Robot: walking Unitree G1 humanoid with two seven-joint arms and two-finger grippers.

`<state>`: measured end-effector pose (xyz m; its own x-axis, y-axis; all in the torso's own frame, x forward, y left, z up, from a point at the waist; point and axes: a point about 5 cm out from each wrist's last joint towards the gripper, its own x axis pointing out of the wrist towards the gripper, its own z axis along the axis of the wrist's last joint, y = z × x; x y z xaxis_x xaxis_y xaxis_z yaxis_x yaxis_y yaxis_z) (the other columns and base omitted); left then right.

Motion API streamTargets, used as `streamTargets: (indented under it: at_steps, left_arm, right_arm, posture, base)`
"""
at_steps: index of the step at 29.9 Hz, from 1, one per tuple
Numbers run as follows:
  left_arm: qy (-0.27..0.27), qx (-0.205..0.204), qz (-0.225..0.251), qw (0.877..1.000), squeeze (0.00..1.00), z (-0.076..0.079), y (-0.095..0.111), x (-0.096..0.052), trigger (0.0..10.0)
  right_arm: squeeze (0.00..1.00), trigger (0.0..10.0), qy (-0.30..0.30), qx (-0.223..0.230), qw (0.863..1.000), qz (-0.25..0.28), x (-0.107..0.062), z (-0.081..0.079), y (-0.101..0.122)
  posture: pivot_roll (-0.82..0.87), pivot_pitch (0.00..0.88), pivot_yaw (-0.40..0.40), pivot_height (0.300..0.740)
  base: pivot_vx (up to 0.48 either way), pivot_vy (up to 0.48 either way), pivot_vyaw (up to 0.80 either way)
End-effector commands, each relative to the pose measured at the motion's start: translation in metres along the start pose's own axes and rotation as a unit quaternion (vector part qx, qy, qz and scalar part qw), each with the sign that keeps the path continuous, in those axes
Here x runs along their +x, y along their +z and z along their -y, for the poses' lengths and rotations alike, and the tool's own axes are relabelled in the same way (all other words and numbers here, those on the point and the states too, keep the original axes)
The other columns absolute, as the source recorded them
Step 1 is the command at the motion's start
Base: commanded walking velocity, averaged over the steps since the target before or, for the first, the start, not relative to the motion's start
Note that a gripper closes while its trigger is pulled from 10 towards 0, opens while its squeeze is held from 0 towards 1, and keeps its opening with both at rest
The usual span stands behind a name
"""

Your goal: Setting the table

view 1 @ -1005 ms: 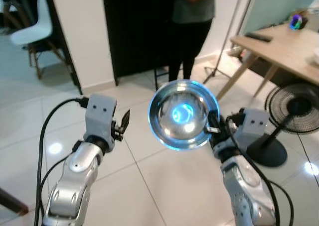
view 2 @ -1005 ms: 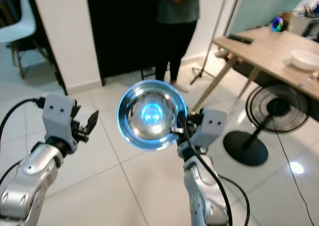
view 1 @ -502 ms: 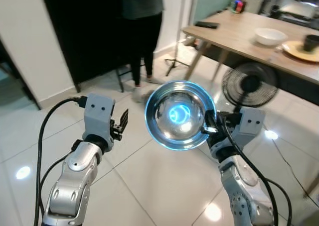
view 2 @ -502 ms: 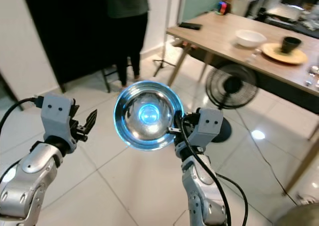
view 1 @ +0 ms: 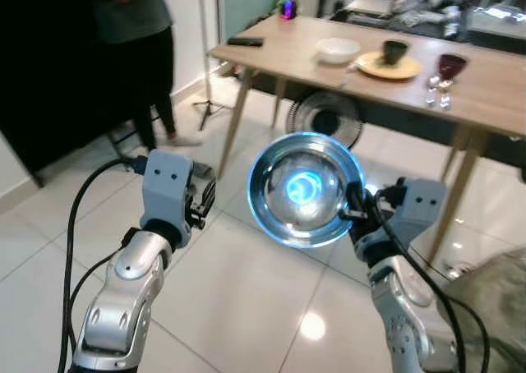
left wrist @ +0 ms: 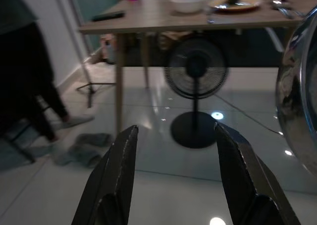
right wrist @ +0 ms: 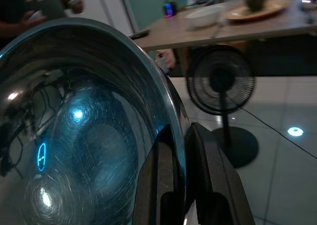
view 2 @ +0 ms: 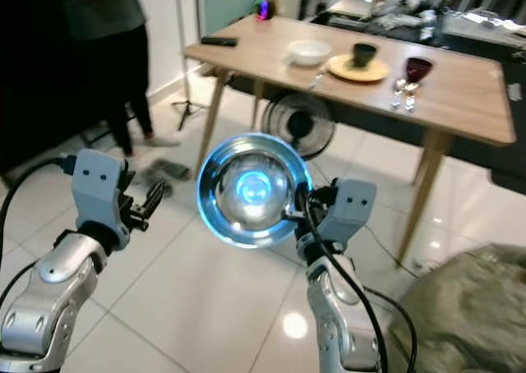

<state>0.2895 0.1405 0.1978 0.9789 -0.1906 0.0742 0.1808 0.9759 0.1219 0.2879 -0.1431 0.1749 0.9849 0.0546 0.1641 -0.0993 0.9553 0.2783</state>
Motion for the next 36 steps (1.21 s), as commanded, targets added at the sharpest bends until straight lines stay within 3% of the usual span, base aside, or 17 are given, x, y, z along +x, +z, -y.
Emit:
streamTargets:
  at_steps: [1, 19, 36]
  left_arm:
    - [0.003, 0.0, -0.008, 1.0, 0.0, -0.0001, -0.0037, -0.0009, 10.0]
    - [0.005, 0.002, -0.001, 1.0, 0.0, 0.0003, -0.0024, -0.0003, 10.0]
    - [0.009, 0.008, 0.01, 1.0, 0.0, -0.0005, 0.0005, 0.0012, 10.0]
  right_arm:
    - [0.0, 10.0, 0.006, 0.003, 1.0, 0.008, 0.0002, -0.0022, 0.0026]
    - [0.0, 10.0, 0.011, -0.003, 1.0, 0.012, 0.001, -0.0034, 0.0038]
    - [0.0, 10.0, 0.01, 0.003, 1.0, 0.013, 0.0019, -0.0055, 0.0032]
  posture:
    - [0.01, 0.0, 0.075, 0.74]
    - [0.0, 0.0, 0.076, 0.74]
    - [0.01, 0.0, 0.08, 0.74]
  base:
    - [0.0, 0.0, -0.78]
    - [0.0, 0.0, -0.74]
    - [0.476, 0.0, -0.11]
